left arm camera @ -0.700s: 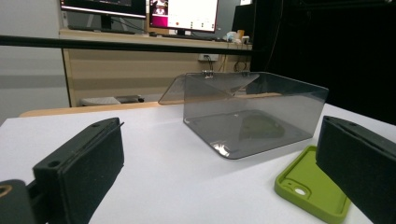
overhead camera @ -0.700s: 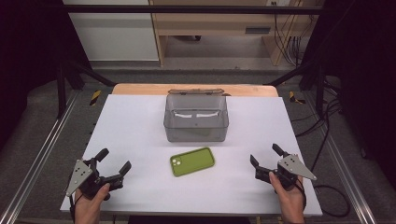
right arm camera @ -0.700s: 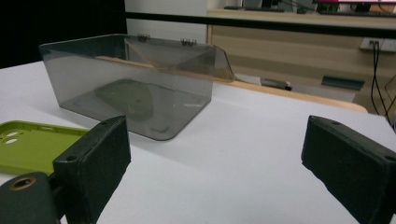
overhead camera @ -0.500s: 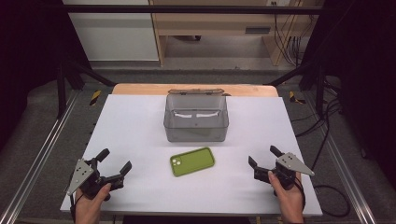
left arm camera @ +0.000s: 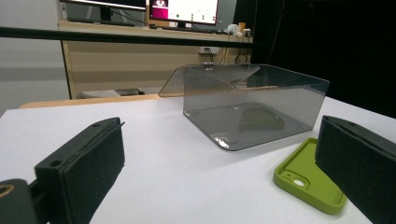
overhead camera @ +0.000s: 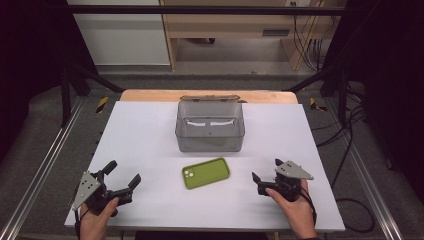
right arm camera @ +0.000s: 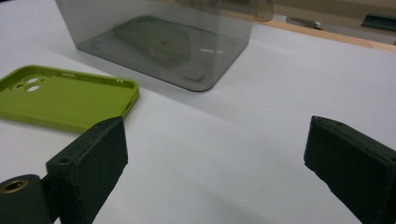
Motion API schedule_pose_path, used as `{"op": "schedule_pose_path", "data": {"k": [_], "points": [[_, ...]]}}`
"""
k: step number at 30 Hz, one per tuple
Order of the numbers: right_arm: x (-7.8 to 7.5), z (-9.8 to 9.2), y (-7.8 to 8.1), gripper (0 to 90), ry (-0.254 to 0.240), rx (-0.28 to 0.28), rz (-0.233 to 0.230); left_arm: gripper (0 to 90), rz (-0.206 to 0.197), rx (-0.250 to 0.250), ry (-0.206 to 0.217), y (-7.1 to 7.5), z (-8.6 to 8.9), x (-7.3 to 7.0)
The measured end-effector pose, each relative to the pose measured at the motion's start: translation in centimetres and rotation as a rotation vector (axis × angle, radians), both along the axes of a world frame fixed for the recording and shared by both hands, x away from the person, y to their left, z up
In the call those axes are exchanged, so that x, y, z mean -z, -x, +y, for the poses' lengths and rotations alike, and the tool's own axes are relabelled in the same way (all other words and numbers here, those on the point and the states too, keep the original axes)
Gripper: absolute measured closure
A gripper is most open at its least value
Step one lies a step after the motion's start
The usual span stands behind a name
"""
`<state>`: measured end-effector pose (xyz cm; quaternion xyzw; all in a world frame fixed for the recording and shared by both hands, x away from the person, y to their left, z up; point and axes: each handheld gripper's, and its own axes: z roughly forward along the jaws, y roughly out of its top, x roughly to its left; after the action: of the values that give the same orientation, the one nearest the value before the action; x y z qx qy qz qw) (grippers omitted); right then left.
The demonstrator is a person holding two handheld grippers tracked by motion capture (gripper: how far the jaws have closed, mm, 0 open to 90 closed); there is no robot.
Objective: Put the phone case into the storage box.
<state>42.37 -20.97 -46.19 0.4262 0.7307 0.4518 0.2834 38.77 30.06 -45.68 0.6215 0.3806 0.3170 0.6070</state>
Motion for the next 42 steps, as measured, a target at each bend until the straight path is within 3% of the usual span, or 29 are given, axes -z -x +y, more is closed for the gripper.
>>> {"op": "schedule_pose_path", "data": {"k": [2,4,5,6,7,8,9,10,11,12,14,21,22,23,24,25,37,42], "points": [[-0.2,0.5,-0.1,8.9,0.004,-0.001,0.009,1.4,-0.003,0.000,0.007,0.0,0.0,0.0],[-0.5,1.3,-0.2,11.3,0.000,-0.032,0.020,1.5,0.001,0.004,0.003,0.0,-0.1,0.0],[-0.8,2.3,-0.4,15.9,0.010,-0.069,0.047,1.5,0.001,0.005,0.003,0.0,-0.1,0.0],[-0.8,2.3,-0.4,15.9,0.010,-0.069,0.047,1.5,0.001,0.006,0.003,0.0,-0.1,0.0],[-1.0,3.2,-0.7,23.8,0.061,-0.077,0.065,1.5,0.001,0.007,0.006,0.0,-0.1,0.0],[-1.0,3.2,-0.7,23.8,0.061,-0.077,0.065,1.5,0.002,0.007,0.006,0.1,-0.1,0.0],[-1.2,3.9,-1.1,29.9,0.106,-0.076,0.079,1.5,0.002,0.007,0.007,0.1,0.0,0.0],[-1.2,3.9,-1.1,29.9,0.106,-0.076,0.079,1.5,0.003,0.006,0.008,0.1,0.0,0.0],[-1.5,5.0,-1.5,40.5,0.126,-0.110,0.086,1.6,0.003,0.005,0.010,0.1,0.0,0.0],[-1.5,5.0,-1.5,40.5,0.126,-0.110,0.086,1.6,0.001,0.004,0.016,0.1,0.0,0.0],[-1.8,6.0,-1.9,49.3,0.169,-0.144,0.086,1.6,0.003,0.004,0.021,0.1,0.0,0.0],[-2.5,7.4,-3.4,77.0,0.193,-0.187,0.118,1.8,0.008,0.004,0.022,0.0,0.0,0.0],[-2.5,7.4,-3.4,77.0,0.193,-0.187,0.118,1.8,0.008,0.003,0.023,0.0,0.0,0.1],[-2.5,7.6,-3.8,84.5,0.196,-0.182,0.136,1.9,0.010,0.002,0.025,0.0,0.1,0.1],[-2.5,7.6,-3.8,84.5,0.196,-0.182,0.136,1.9,0.010,0.002,0.025,0.0,0.1,0.1],[-2.5,7.9,-4.2,89.7,0.196,-0.176,0.167,2.0,0.013,-0.003,0.027,0.1,0.2,0.1],[-0.8,7.9,-6.9,90.0,0.237,-0.133,0.251,2.7,0.021,-0.010,0.034,0.0,0.3,0.2],[0.0,8.5,-7.4,90.0,0.244,-0.147,0.269,3.0,0.011,-0.012,0.011,0.3,0.1,-0.1]]}}
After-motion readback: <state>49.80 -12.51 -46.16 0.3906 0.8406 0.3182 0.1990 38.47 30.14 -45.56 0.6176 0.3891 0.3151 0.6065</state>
